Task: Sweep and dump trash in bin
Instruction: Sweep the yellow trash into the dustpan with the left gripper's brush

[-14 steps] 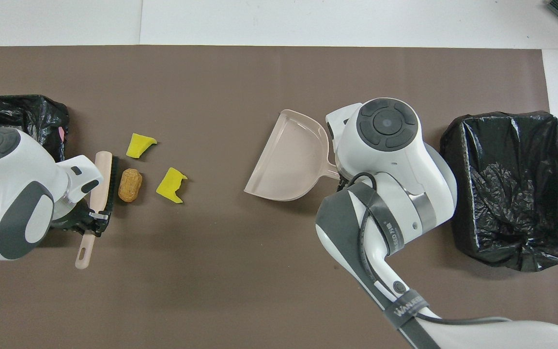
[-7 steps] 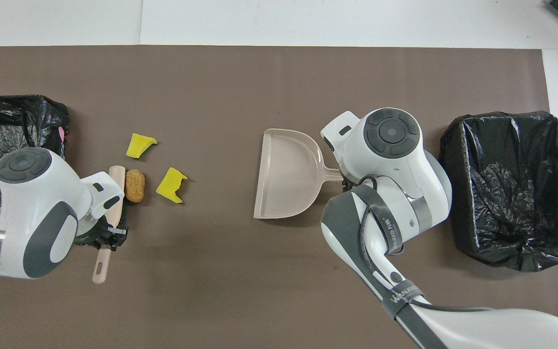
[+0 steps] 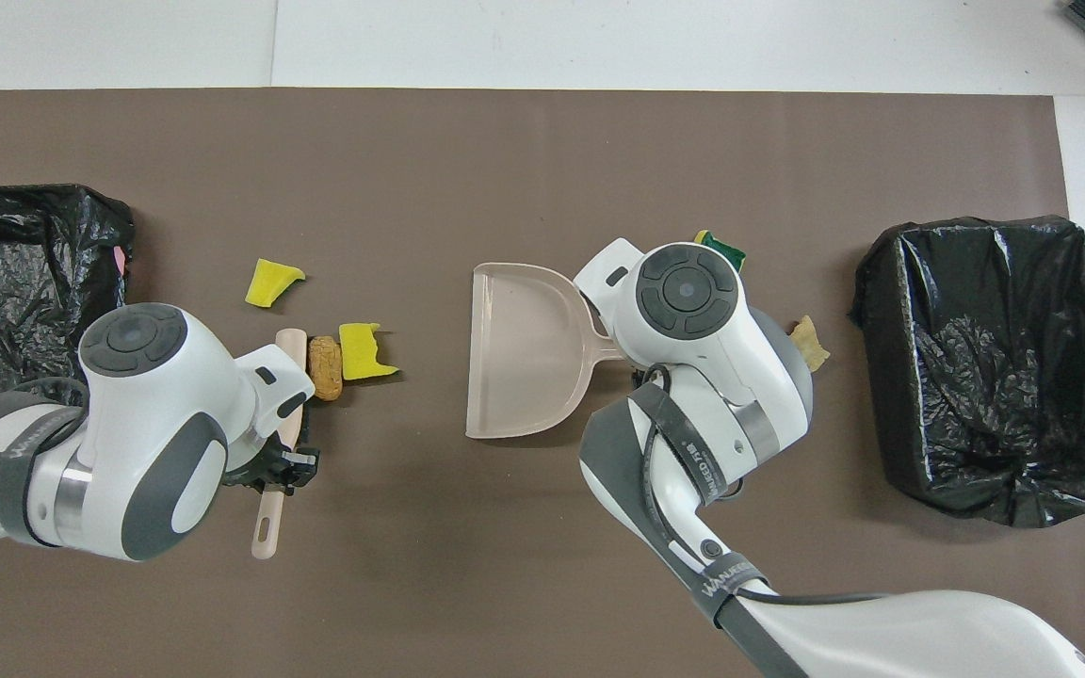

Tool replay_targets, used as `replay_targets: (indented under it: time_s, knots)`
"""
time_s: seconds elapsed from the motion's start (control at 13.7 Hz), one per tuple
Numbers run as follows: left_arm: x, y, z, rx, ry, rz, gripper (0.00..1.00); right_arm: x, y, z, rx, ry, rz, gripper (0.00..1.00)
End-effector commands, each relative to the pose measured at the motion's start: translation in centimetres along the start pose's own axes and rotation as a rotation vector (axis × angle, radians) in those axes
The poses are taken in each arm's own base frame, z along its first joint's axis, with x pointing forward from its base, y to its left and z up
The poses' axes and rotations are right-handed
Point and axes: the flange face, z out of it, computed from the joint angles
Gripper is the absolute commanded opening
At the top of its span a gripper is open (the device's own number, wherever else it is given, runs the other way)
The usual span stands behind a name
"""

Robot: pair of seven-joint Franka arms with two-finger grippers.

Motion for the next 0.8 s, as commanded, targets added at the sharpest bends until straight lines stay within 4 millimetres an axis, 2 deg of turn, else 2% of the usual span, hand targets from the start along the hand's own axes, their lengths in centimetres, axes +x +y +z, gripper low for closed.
replay_targets:
  time_s: [0.0,0.15,0.29,0.44,0.73]
  knots:
    - [-1.3,2.7,-0.3,-0.029,0.064,-0.001,0.0,0.6,-0.4,0.5,-0.016,-0.009,-0.001,0.0]
    - [-1.3,5.0,-0.1,-0.05,0.084,0.022,0.0,0.6,-0.4,0.5,-0.016,-0.009,-0.001,0.0]
    - [-1.3,8.9,1.5,-0.054,0.109,0.003,0.0,0.7,-0.5,0.5,-0.014,-0.009,-0.001,0.0]
    - [-1.6,10.6,1.2,-0.066,0.112,0.007,0.0,0.7,-0.5,0.5,-0.015,-0.007,-0.001,0.0]
    - [-3.4,14.6,0.4,-0.058,0.124,0.091,0.0,0.8,-0.5,0.8,-0.016,-0.003,0.0,0.0]
